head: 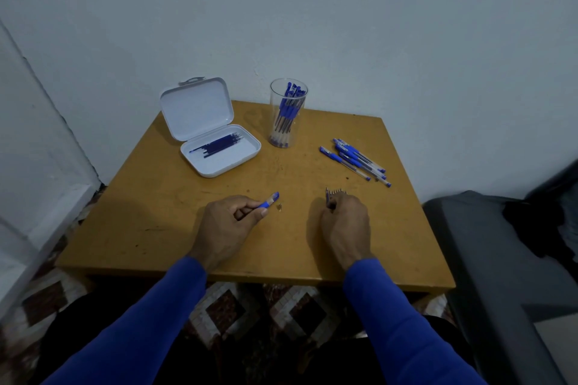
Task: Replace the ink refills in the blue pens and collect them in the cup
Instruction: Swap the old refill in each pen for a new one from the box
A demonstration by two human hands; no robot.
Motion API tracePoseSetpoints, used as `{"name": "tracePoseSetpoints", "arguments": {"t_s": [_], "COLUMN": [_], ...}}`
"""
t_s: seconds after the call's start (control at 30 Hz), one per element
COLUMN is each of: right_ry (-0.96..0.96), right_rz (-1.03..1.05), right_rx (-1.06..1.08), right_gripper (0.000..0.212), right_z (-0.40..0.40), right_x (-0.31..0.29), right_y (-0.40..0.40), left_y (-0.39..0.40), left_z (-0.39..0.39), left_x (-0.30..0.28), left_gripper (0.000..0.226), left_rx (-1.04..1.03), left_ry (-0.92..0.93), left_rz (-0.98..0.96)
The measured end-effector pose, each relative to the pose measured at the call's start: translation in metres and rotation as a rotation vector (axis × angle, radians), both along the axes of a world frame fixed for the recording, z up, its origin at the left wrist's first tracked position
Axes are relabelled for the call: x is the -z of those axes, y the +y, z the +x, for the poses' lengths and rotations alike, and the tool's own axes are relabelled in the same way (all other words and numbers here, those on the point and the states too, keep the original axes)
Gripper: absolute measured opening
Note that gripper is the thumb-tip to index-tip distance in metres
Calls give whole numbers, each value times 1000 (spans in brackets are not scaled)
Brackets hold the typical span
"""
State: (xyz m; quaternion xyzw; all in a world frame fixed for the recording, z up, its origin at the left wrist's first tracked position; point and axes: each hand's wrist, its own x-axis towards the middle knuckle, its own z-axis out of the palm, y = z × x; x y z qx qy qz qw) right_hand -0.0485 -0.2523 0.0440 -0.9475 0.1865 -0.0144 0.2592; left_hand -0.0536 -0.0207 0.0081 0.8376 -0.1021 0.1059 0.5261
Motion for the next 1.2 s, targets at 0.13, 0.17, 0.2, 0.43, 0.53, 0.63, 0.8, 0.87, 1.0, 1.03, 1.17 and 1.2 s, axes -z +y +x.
{"name": "tracePoseSetpoints", "arguments": {"t_s": [0.13,0.17,0.2,0.43,0.53,0.63,0.8,0.87,1.0,1.03,1.17,1.2], "right_ry": [14,1,-6,24,13,-19,-37,-45,-42,-43,-67,-70], "right_rz": [-1,7,19,52,48,45,6,-11,-25,-29,-39,-39], "right_rx": [9,14,22,32,28,21,-21,-25,-24,-24,-35,-35], "right_gripper": [23,23,23,22,20,18,20,22,23,23,22,22], "right_z": [1,1,3,7,6,4,0,0,1,1,2,1], "right_x": [-1,0,0,-2,0,-1,2,4,4,4,4,4], "right_y": [-2,-3,-4,-4,-5,-6,-6,-7,-8,-8,-7,-7], "left_y": [0,-1,-1,-1,-1,-1,0,0,-1,-1,0,0], "left_z": [0,0,0,-1,-1,0,0,0,0,0,-1,-1], "left_x": [-1,-1,-1,-3,-2,-2,0,-1,-2,-1,-1,-1], "left_gripper": [12,11,11,11,11,11,10,10,10,10,10,10], "left_rx": [4,1,-2,0,1,0,15,18,15,14,18,18], "left_ry": [0,0,3,3,-2,4,13,5,2,3,19,23], "left_rz": [10,9,6,11,22,18,16,10,4,1,3,2]}}
